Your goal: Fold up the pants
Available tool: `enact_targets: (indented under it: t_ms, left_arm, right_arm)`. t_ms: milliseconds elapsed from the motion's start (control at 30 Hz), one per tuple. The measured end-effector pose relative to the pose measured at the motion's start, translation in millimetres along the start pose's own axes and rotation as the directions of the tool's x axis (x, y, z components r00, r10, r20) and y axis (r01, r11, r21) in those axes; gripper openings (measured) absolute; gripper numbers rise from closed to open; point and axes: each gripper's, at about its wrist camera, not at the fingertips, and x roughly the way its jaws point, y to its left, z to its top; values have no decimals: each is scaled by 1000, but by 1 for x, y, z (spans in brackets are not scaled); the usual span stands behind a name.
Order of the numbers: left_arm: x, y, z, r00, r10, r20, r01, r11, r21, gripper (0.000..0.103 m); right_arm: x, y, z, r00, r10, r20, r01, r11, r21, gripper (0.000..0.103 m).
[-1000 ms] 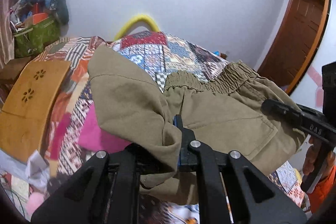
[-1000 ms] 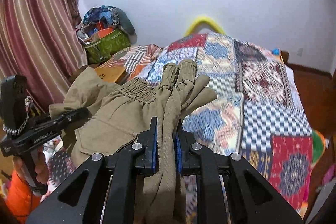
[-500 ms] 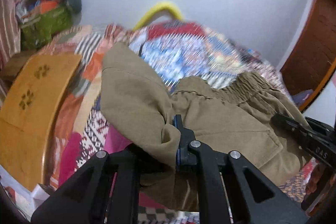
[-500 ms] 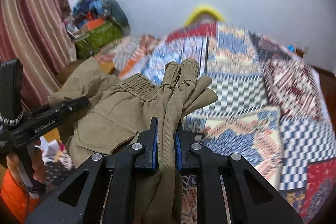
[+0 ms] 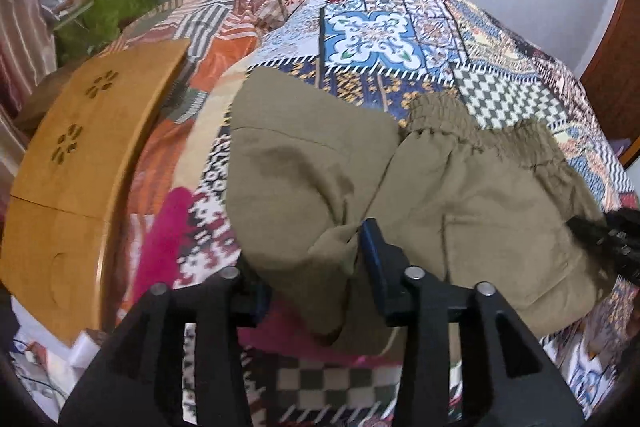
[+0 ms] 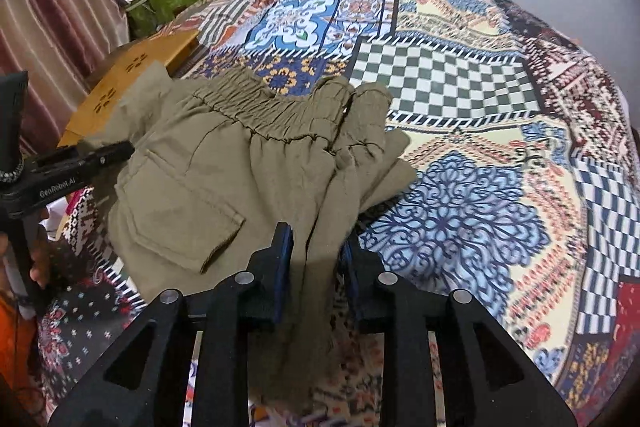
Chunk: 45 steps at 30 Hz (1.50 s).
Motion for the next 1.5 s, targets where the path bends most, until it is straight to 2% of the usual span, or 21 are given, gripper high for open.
enact_targets:
  t_ms: [100, 200, 300, 333, 400, 500, 600, 700, 900, 1000, 1067, 1267, 1433, 1500]
  left_arm:
    - [-3, 7, -6, 999, 47, -8, -47, 999, 5, 44]
    - [0, 23, -13, 998, 48, -30, -49, 998, -29, 46]
    - [6, 38, -17, 996, 63, -62, -68, 994, -81, 49]
    - [9, 41, -18, 995, 75, -72, -81, 993, -91, 52]
    - [15, 46, -21, 991, 93, -99, -104, 988, -113, 53]
    - [15, 49, -24, 988, 112, -106, -125, 985, -121, 53]
    - [2, 48, -24, 990, 118, -75, -127, 984, -126, 52]
    - [-23, 39, -26, 993, 120, -24, -122, 986, -111, 52]
    - [-109, -2, -32, 988, 78, 131, -72, 996, -49, 52]
    - [-165, -27, -36, 972, 38, 230, -34, 999, -21, 52]
    - [-204, -44, -39, 955, 13, 295, -12, 1000, -3, 52]
    - [-318, -90, -58, 883, -39, 468, 17, 998, 52, 52]
    - [-395, -119, -89, 819, -58, 571, 25, 998, 65, 52]
    - [-416, -126, -101, 799, -60, 599, 25, 998, 66, 52]
  right_arm:
    - [-15, 5, -5, 998, -43, 54, 44, 999, -30, 25]
    - [-23, 8, -9, 993, -61, 97, 66, 997, -48, 27]
    - [-4, 14, -9, 997, -60, 57, 65, 993, -96, 38]
    - [6, 16, -10, 997, -69, 30, 72, 990, -117, 38]
    - [23, 21, -18, 995, -99, -18, 95, 983, -158, 38]
    - [20, 21, -21, 994, -107, -9, 104, 979, -175, 38]
    - [1, 16, -19, 997, -80, 3, 79, 986, -149, 38]
    - [-29, 13, -14, 997, -61, 53, 67, 990, -124, 38]
    - [-104, 14, -7, 979, -50, 196, 72, 992, -107, 38]
    - [-148, 21, -10, 959, -46, 279, 78, 992, -103, 40]
    - [-179, 25, -15, 942, -39, 333, 76, 992, -100, 43]
    - [-258, 40, -33, 884, -1, 467, 48, 995, -88, 44]
    - [-322, 56, -59, 821, 25, 570, 34, 995, -93, 44]
    - [-348, 61, -72, 791, 42, 610, 19, 995, -94, 46]
